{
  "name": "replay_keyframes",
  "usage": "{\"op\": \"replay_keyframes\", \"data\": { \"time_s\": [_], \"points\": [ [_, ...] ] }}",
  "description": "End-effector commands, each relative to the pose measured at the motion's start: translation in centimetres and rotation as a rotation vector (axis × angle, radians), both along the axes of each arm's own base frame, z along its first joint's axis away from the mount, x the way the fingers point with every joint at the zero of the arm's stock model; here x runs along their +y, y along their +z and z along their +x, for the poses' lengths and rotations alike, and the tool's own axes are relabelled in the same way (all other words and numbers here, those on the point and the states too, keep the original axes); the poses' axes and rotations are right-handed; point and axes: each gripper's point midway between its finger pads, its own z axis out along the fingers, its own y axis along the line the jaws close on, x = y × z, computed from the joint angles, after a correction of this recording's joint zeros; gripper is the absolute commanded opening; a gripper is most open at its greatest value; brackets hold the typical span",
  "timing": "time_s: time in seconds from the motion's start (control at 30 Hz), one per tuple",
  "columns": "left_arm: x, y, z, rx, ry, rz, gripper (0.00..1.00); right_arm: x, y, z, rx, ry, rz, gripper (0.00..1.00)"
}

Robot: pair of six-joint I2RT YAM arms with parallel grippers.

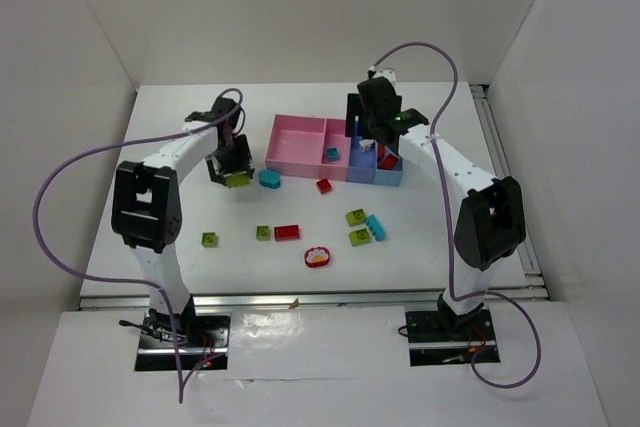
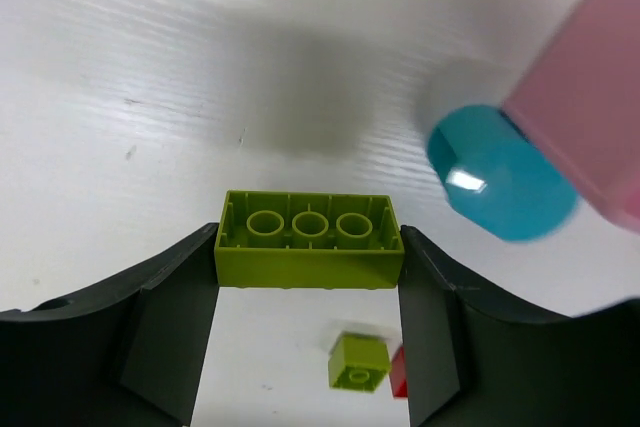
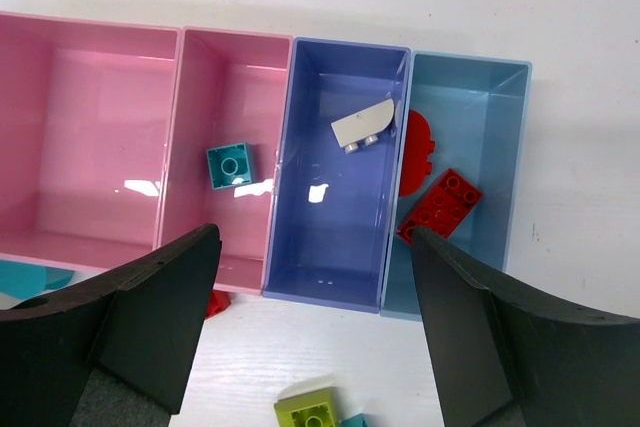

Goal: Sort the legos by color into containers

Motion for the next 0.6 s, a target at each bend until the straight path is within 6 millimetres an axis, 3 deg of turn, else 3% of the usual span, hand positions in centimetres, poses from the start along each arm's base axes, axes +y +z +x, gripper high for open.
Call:
{"op": "replay_keyframes", "data": {
  "time_s": [0.0, 0.03, 0.1, 0.2, 0.33, 0.43, 0.57],
  "points": [
    [-1.2, 8.2, 2.0, -0.202, -0.077, -0.025, 0.59, -1.2, 1.1, 0.7, -0.035, -0.038, -0.013, 0.84],
    [-1.3, 8.9, 2.4, -0.222, -0.077, -0.028, 0.59, -1.2, 1.6, 0.6, -0.044, -0.038, -0.008, 0.84],
    [-3.7, 11.4, 3.4, -0.29, -0.139, -0.063, 0.59, -1.3, 1.1, 0.4, -0.033, -0.038, -0.014, 0.84],
    [-6.9, 12.9, 4.5, -0.321, -0.202, -0.111, 0.59, -2.0, 1.1, 0.3, -0.036, -0.06, -0.011, 0.84],
    [-10.5, 13.3, 6.6, -0.342, -0.252, -0.163, 0.59, -2.7, 2.0, 0.0, -0.052, -0.071, -0.004, 0.84],
    [-11.7, 13.1, 7.8, -0.344, -0.258, -0.18, 0.59, -3.6, 2.0, -0.5, -0.046, -0.09, -0.014, 0.84],
    [-13.2, 11.4, 8.8, -0.315, -0.279, -0.204, 0.59, -4.5, 2.2, -1.4, -0.04, -0.099, -0.017, 0.84]
  ]
}}
